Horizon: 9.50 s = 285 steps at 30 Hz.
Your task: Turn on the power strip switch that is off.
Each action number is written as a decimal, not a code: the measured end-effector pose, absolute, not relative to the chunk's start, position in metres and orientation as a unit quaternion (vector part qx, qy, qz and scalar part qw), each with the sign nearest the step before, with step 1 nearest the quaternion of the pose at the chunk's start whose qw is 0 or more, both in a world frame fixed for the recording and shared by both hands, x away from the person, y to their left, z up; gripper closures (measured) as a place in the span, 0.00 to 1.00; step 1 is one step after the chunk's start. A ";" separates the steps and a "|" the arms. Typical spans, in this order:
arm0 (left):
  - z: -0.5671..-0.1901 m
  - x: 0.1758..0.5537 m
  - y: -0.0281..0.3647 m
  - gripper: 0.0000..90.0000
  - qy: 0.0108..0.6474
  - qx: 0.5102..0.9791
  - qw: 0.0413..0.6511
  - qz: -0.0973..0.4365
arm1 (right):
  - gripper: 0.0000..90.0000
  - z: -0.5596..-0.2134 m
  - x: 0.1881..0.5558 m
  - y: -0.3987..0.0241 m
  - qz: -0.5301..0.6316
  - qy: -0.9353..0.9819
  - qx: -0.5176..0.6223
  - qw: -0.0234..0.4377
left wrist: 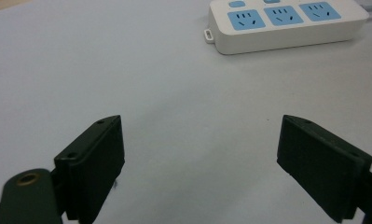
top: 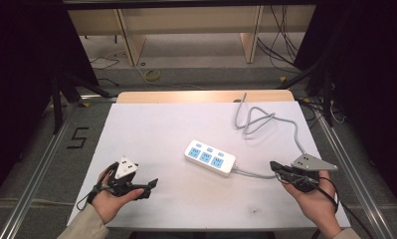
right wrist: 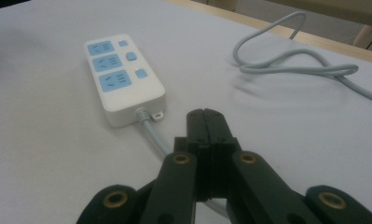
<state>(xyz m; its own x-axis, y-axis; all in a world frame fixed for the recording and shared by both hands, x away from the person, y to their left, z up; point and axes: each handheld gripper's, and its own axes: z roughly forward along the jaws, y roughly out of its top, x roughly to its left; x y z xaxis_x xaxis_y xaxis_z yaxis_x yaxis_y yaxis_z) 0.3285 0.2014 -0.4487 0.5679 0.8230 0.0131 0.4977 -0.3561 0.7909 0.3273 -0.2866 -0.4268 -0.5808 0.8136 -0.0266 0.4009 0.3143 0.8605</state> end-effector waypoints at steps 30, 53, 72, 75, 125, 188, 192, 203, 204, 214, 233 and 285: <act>-0.449 0.329 0.198 0.16 0.412 0.799 0.384 0.209 | 1.00 -0.419 0.338 -0.266 0.445 0.786 0.373 0.211; -0.449 0.330 0.197 0.17 0.408 0.802 0.383 0.210 | 1.00 -0.418 0.347 -0.256 0.442 0.790 0.371 0.206; -0.449 0.329 0.196 0.17 0.407 0.802 0.384 0.209 | 1.00 -0.417 0.356 -0.244 0.438 0.795 0.367 0.205; -0.449 0.329 0.195 0.17 0.406 0.803 0.384 0.209 | 1.00 -0.417 0.358 -0.243 0.438 0.794 0.368 0.204; -0.450 0.329 0.195 0.17 0.406 0.803 0.384 0.209 | 1.00 -0.416 0.376 -0.224 0.428 0.804 0.365 0.192; -0.450 0.329 0.193 0.17 0.404 0.804 0.385 0.205 | 1.00 -0.418 0.416 -0.178 0.394 0.835 0.347 0.168; -0.450 0.329 0.193 0.17 0.403 0.805 0.384 0.205 | 1.00 -0.419 0.420 -0.172 0.390 0.838 0.344 0.166; -0.450 0.329 0.193 0.17 0.403 0.805 0.384 0.205 | 1.00 -0.422 0.426 -0.161 0.381 0.846 0.338 0.160; -0.450 0.329 0.193 0.17 0.403 0.805 0.384 0.205 | 1.00 -0.422 0.427 -0.160 0.380 0.847 0.336 0.160; -0.450 0.329 0.194 0.17 0.404 0.804 0.386 0.205 | 1.00 -0.424 0.433 -0.149 0.373 0.851 0.333 0.156; -0.451 0.329 0.192 0.17 0.401 0.807 0.384 0.201 | 1.00 -0.428 0.441 -0.136 0.361 0.858 0.332 0.154; -0.451 0.329 0.192 0.17 0.400 0.808 0.384 0.199 | 1.00 -0.438 0.475 -0.104 0.298 0.885 0.333 0.133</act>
